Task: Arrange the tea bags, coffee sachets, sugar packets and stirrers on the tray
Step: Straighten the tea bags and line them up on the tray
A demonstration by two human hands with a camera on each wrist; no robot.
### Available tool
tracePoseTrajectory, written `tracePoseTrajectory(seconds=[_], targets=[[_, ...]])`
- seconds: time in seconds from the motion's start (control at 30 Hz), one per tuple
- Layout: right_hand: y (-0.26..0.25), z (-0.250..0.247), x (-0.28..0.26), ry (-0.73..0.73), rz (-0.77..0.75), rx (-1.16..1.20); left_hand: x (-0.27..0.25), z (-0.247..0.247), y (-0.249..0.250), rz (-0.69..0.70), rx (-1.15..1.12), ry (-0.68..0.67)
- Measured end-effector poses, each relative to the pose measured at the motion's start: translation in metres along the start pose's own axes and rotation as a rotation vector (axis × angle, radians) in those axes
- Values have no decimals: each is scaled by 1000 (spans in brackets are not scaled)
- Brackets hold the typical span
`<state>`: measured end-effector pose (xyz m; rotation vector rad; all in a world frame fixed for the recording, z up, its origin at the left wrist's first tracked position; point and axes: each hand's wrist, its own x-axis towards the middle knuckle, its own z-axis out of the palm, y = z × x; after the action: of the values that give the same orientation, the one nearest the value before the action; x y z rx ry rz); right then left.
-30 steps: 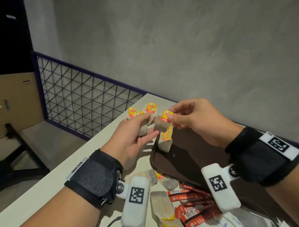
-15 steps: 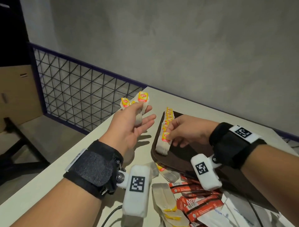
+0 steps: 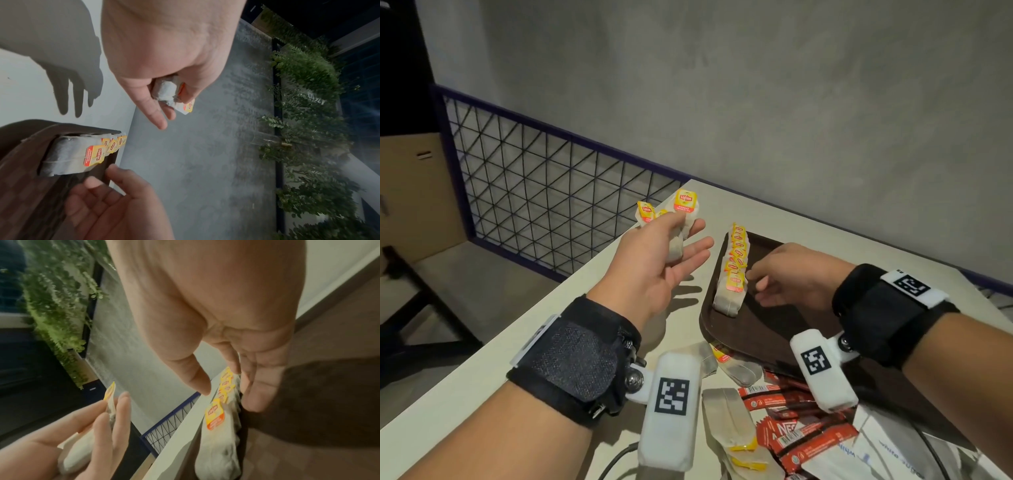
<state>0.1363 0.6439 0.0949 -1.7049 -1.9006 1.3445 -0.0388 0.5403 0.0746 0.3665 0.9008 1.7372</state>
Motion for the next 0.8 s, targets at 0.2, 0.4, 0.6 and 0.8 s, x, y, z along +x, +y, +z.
tracePoseTrajectory(seconds=[0.2,0.4,0.6,0.8], targets=[[2,13,3,-85,67,262,-3,2,0,6,-8,-5],[-3,0,7,-32,131,213,-2,1,1,8,-43,7],[-9,-9,31,83,138,257,-1,4,0,-39,-95,-40],[-29,-17,19,-12,-158,302,-4,7,-2,-186,-174,-204]])
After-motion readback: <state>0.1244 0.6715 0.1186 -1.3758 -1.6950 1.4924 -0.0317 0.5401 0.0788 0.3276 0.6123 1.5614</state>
